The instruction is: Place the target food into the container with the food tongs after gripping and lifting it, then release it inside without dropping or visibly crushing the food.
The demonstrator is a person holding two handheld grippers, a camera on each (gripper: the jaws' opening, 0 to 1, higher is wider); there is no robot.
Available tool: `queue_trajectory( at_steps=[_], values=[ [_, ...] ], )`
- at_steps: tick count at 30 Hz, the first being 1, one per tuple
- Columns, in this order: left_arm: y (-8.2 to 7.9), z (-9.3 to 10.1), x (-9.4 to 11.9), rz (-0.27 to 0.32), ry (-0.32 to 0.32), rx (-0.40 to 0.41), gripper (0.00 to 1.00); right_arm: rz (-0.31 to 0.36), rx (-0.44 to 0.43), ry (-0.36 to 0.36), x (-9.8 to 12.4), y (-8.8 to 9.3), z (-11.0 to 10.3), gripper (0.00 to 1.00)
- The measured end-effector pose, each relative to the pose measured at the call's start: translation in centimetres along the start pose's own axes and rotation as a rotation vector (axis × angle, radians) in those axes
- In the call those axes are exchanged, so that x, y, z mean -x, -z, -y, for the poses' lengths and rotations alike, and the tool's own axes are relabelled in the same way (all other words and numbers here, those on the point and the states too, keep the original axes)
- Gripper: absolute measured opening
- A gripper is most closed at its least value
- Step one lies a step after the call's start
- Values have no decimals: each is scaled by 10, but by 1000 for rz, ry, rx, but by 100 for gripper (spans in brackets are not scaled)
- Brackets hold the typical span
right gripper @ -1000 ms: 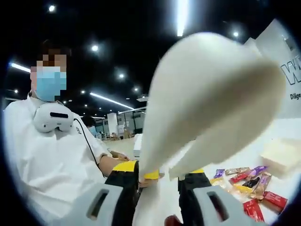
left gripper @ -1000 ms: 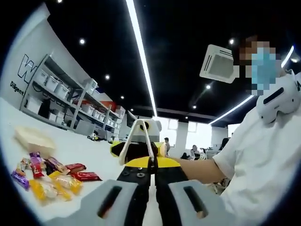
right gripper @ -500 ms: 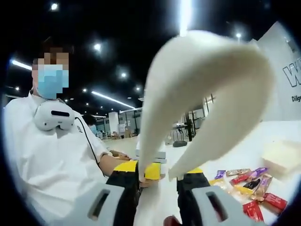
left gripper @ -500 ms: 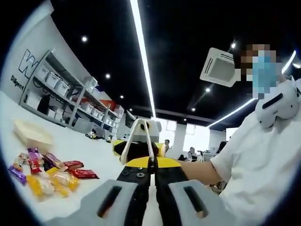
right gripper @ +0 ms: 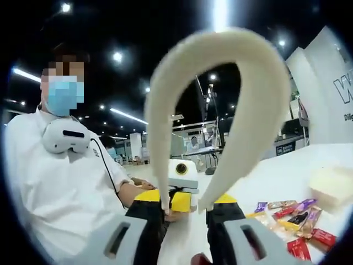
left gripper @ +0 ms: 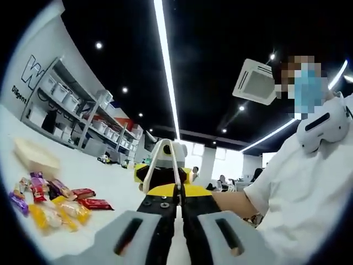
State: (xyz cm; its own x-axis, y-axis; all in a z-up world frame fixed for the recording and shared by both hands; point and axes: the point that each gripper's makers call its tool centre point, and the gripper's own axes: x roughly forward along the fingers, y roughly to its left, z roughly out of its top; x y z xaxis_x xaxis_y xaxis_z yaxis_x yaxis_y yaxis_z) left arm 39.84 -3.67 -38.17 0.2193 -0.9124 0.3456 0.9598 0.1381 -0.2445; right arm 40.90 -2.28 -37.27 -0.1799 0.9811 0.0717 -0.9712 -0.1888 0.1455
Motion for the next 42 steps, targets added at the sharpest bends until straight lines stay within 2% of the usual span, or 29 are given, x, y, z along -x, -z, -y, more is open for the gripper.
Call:
queue_trajectory(
  at_steps=[12, 28, 38, 42],
  values=[
    [1, -1, -1, -8, -3, 6, 1, -13, 38, 7, 0, 1, -1, 24],
    [1, -7, 3, -46, -43, -5, 2, -25, 55, 27, -1, 3, 6, 22],
    [-8, -16, 12, -64, -102, -58, 5, -21, 53, 62, 4, 1, 12, 21],
    [-8, -20, 16, -76, -124, -66, 9, -34, 58, 75, 5, 2, 14, 21]
  ],
)
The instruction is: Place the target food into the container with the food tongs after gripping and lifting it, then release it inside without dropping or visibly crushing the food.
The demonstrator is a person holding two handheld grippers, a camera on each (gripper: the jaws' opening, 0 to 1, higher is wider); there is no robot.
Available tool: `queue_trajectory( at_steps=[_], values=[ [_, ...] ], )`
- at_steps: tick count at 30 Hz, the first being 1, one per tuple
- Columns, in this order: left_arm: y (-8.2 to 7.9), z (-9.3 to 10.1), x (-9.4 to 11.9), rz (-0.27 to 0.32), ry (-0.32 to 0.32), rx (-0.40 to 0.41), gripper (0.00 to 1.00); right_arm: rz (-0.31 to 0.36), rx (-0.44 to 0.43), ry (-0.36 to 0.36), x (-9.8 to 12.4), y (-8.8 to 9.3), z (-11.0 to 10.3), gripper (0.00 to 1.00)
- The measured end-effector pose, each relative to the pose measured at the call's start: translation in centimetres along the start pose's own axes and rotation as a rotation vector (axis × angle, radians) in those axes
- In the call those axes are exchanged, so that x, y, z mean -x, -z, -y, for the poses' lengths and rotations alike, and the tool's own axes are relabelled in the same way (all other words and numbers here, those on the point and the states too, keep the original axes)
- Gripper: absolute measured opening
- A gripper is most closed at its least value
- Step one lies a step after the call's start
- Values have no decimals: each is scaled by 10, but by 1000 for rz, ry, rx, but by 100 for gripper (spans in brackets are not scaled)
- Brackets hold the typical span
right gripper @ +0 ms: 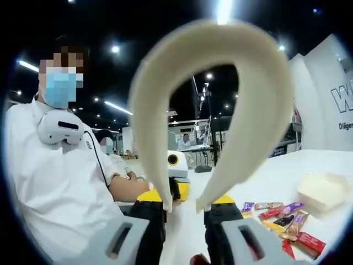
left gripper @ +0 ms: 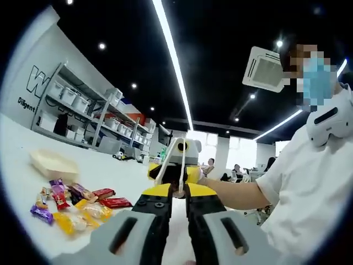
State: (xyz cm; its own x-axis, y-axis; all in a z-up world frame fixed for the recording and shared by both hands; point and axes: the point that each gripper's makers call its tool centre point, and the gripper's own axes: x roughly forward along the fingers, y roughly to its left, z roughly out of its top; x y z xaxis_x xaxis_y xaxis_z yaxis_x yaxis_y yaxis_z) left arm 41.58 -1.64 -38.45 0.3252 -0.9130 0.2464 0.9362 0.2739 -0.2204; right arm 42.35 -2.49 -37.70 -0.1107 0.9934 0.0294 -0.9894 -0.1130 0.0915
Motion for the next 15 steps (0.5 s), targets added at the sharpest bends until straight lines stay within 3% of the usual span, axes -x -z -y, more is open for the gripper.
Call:
queue_trajectory(
  at_steps=[8, 15],
  values=[
    [4, -8, 6, -64, -73, -59, 17, -33, 10, 24, -2, 4, 5, 21],
    [9, -22, 14, -153, -175, -135, 25, -59, 19, 42, -3, 7, 10, 20]
  ],
)
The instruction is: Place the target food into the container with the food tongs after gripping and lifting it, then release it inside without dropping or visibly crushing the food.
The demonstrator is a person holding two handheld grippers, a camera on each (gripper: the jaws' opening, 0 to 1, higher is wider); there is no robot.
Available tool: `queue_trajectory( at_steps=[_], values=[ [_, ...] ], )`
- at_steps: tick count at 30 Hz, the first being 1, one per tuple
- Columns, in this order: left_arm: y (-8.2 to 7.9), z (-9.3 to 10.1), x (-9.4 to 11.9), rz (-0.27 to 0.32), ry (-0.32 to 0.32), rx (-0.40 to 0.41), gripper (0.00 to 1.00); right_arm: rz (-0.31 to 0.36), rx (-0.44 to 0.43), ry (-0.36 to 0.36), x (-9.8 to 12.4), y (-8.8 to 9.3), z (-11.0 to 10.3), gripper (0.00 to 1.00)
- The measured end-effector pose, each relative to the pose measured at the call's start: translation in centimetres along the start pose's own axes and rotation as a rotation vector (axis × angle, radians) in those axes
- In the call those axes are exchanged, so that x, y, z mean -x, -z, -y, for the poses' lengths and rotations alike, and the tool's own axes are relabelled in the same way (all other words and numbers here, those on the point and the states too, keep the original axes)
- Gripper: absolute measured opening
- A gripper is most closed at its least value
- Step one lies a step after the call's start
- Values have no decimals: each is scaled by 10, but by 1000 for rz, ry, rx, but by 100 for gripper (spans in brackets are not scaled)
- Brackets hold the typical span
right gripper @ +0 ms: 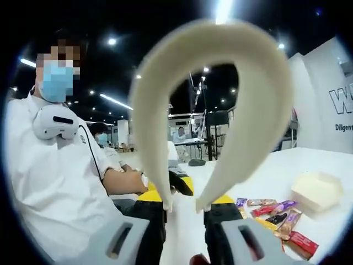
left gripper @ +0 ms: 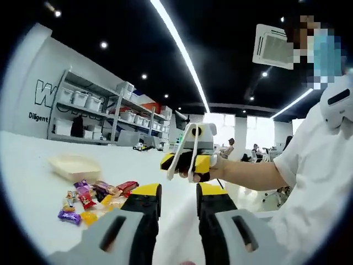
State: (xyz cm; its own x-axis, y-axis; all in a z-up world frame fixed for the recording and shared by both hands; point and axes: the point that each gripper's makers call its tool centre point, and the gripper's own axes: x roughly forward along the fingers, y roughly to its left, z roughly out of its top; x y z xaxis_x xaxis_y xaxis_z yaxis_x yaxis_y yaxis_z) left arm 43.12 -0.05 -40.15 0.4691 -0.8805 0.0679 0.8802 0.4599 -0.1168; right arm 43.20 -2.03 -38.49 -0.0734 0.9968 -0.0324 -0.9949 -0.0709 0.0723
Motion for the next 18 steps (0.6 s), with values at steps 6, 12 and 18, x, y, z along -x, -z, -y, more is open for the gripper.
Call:
queue_trajectory(
  at_steps=[6, 12, 18],
  values=[
    [4, -12, 4, -46, -68, -28, 34, -23, 6, 30, 1, 3, 8, 20],
    [10, -19, 5, -85, -113, -58, 48, -41, 3, 51, 1, 6, 16, 20],
    [14, -29, 9, -131, -165, -95, 54, -56, -1, 74, 2, 8, 26, 20]
  ],
)
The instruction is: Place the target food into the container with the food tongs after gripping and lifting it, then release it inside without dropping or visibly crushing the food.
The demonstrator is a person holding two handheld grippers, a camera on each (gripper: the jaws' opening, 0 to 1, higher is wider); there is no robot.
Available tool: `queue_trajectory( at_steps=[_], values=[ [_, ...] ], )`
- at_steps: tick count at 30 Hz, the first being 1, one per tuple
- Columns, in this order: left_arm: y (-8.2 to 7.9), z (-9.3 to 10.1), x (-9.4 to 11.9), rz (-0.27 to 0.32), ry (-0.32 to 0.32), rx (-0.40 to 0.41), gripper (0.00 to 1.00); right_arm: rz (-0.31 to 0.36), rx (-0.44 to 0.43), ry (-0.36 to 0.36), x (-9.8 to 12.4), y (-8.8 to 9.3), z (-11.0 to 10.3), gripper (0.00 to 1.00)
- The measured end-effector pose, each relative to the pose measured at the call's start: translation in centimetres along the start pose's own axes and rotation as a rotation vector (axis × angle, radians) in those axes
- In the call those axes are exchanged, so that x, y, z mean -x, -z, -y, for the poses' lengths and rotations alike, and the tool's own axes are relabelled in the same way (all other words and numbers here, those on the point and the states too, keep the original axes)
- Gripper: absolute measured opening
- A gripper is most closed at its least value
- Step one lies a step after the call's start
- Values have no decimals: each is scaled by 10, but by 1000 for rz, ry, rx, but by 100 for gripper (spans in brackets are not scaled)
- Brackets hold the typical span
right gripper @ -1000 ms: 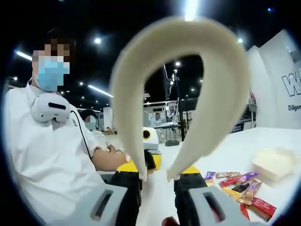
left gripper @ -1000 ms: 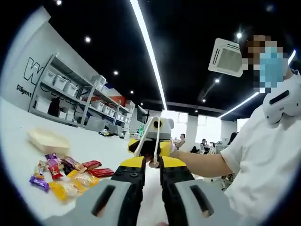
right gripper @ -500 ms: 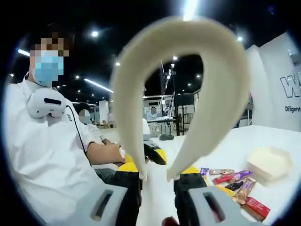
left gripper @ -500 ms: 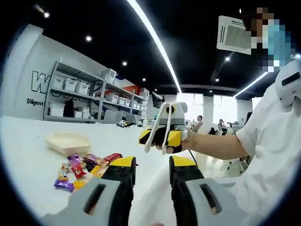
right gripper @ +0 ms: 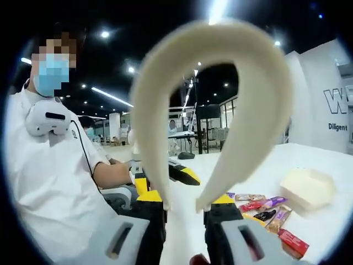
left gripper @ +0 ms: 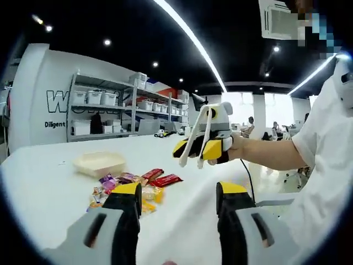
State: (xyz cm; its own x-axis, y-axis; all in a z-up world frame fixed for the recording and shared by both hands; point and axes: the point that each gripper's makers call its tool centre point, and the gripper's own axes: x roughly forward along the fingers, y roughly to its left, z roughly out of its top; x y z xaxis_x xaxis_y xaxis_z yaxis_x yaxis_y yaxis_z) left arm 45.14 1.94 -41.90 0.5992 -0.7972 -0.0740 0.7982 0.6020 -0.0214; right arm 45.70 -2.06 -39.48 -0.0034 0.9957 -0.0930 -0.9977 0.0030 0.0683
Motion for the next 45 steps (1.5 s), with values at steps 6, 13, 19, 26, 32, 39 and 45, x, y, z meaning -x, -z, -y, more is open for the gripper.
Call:
queue_trajectory(
  at_steps=[6, 13, 19, 26, 32, 39, 45],
  values=[
    [-1, -12, 3, -8, -55, -33, 64, -16, 0, 22, 1, 2, 9, 20],
    [2, -24, 4, -26, -89, -50, 68, -46, -3, 42, 2, 7, 24, 21],
    [7, -37, 2, -46, -115, -51, 72, -48, -20, 58, 3, 9, 38, 21],
    [13, -54, 5, -69, -151, -42, 77, -43, -35, 82, 3, 9, 51, 21],
    [6, -62, 4, -50, -174, -33, 83, -43, -44, 117, 5, 8, 61, 21],
    [7, -68, -4, -70, -168, -32, 86, -50, -39, 172, 8, 6, 68, 21],
    [10, -78, -8, -95, -176, -17, 88, -52, -22, 238, 12, 2, 72, 21]
  ],
)
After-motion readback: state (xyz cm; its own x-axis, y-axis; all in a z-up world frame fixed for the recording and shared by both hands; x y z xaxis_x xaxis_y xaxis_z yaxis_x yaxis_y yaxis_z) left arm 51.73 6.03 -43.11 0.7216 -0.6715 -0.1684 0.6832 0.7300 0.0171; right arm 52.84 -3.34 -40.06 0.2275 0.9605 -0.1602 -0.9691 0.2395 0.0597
